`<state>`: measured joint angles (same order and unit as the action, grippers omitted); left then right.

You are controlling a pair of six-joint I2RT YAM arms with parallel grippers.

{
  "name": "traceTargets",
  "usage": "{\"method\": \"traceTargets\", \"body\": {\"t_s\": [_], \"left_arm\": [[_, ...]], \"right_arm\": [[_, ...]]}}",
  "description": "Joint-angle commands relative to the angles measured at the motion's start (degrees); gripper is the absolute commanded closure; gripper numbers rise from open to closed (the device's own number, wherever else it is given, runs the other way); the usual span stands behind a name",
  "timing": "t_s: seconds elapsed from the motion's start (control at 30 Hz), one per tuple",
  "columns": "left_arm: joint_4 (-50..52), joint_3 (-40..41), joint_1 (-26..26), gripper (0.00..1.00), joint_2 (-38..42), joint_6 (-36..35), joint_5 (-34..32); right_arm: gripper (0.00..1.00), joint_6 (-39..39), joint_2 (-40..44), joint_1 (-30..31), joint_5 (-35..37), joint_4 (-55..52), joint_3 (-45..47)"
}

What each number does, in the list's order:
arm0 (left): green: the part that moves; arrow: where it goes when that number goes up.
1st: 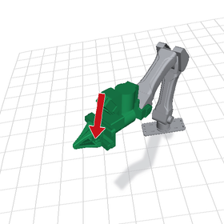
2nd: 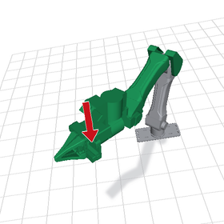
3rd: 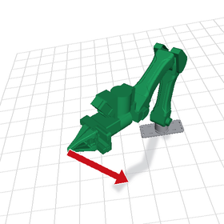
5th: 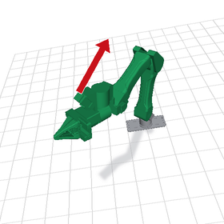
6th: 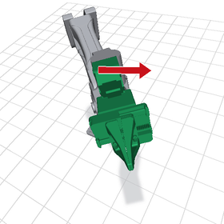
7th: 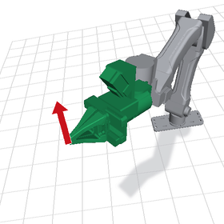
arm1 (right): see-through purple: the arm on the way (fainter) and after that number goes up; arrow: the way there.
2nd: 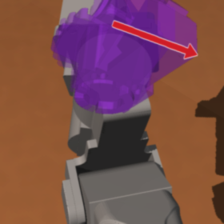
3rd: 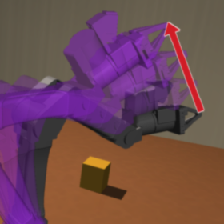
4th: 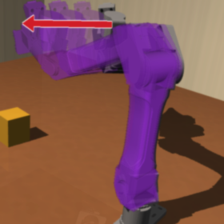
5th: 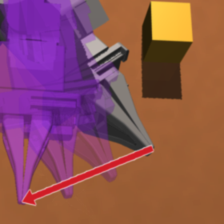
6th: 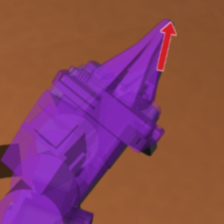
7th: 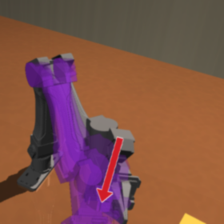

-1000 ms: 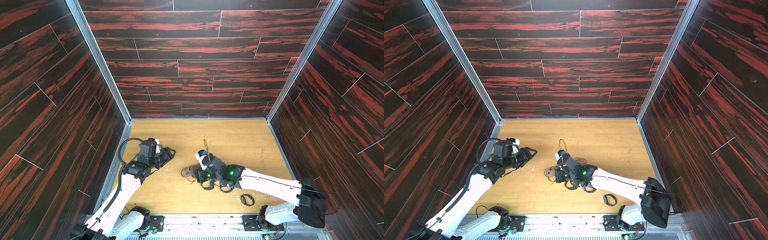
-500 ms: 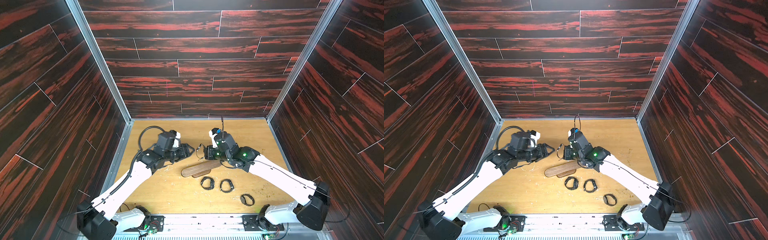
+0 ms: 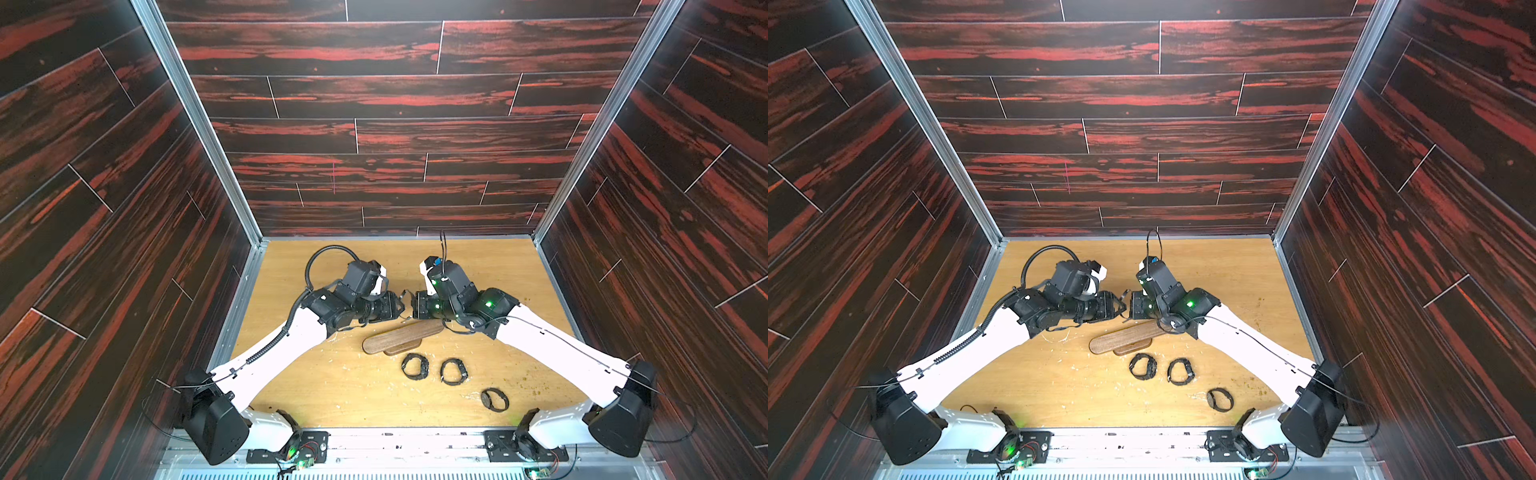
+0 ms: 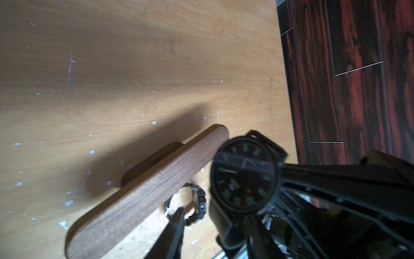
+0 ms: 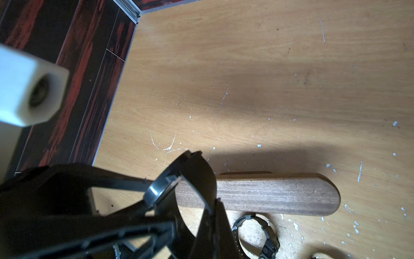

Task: Place watch on stand
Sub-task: Pick up the watch at the center of the board.

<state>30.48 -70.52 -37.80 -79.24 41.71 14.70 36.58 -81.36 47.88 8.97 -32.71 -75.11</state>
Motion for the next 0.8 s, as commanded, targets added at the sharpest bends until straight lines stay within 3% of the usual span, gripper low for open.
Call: {"method": "traceTargets", "body": {"t_s": [0.0,0.43,0.53,0.77], "left_arm": [[2.0,-2.4,0.0,0.6,-0.2,-2.1,-2.8],[3.5,-6.3,-0.1,0.84,-4.7,-2.5,-3.2],[3.4,-7.4,-0.1,0.98,-5.3,-2.4,-3.3],[3.0,-8.4,-0.1,1.0,-6.4,-1.5,-2.8]], "right_arm": [[1.0,0.7,1.6,-0.3,-1.0,-0.8,-1.0],[1.0,1.8,3.0,-0.3,-4.4,0.8,-0.5],[1.0,1.6,3.3,-0.3,-4.8,1.0,-0.4],[1.0,1.1,3.4,-0.3,-4.6,1.1,-0.1]]}}
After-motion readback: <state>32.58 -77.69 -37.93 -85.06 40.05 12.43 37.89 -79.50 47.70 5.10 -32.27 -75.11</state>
